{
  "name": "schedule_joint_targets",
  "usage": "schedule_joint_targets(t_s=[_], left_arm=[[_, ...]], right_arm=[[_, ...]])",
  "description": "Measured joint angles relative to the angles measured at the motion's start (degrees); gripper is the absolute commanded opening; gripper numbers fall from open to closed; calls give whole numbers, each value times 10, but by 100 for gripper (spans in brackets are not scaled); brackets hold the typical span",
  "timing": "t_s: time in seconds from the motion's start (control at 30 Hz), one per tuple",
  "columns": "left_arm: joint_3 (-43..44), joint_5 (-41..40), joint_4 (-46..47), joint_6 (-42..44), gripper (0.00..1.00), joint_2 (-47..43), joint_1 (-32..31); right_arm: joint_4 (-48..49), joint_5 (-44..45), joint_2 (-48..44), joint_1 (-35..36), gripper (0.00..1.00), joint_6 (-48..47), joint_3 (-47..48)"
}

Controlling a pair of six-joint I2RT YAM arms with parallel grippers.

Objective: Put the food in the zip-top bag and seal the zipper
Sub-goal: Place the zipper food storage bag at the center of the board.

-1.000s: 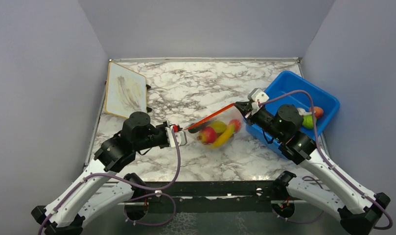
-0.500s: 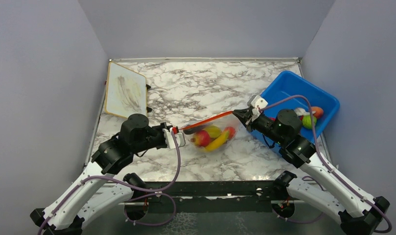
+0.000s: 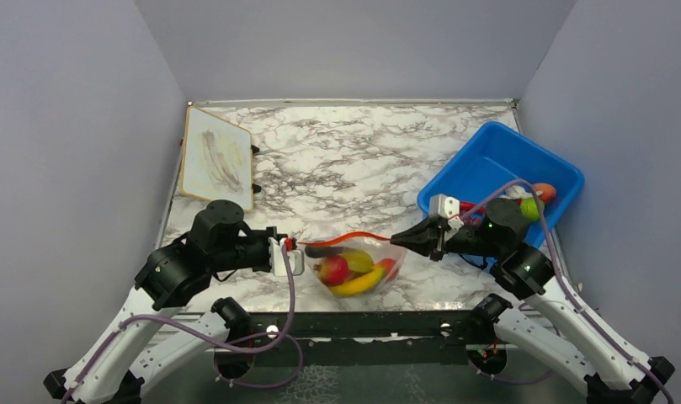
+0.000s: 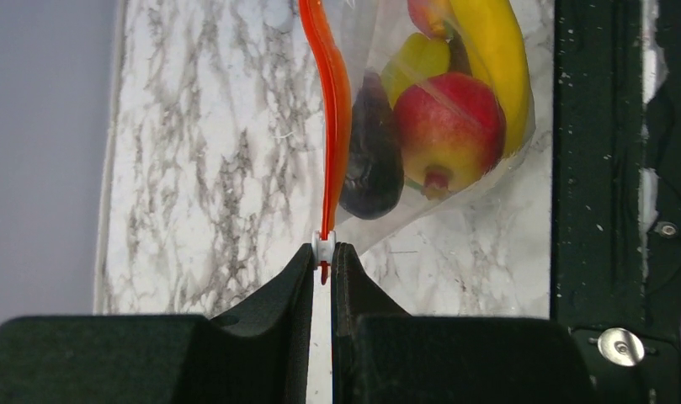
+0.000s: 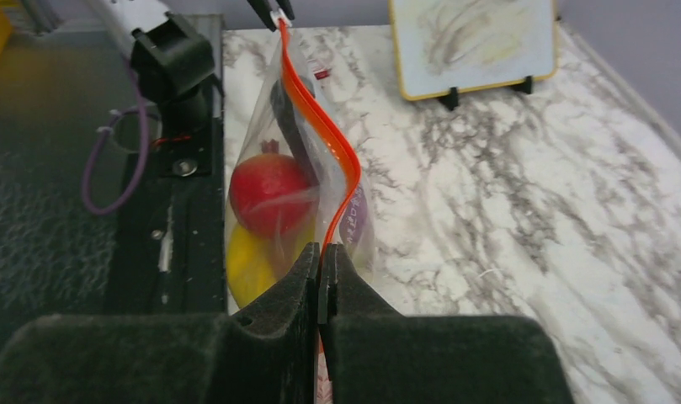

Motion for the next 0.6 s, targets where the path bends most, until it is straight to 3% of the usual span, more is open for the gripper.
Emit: schedule_joint_targets(t_s=[0.2,0.37,0.53,0.6], left_arm=[[-16,34,-40,8,0,36,0],[-27,-1,-34,1,0,48,0],[-28,-49,-2,-32,0,82,0],[-32,-75,23,-45,11,104,0]], right_arm=[[5,-37,39,0,1,23,-34],[55,11,78,0,1,36,-58],[112,64,179,0,1,36,-51],[126,86,224,-2,1,33,-45]])
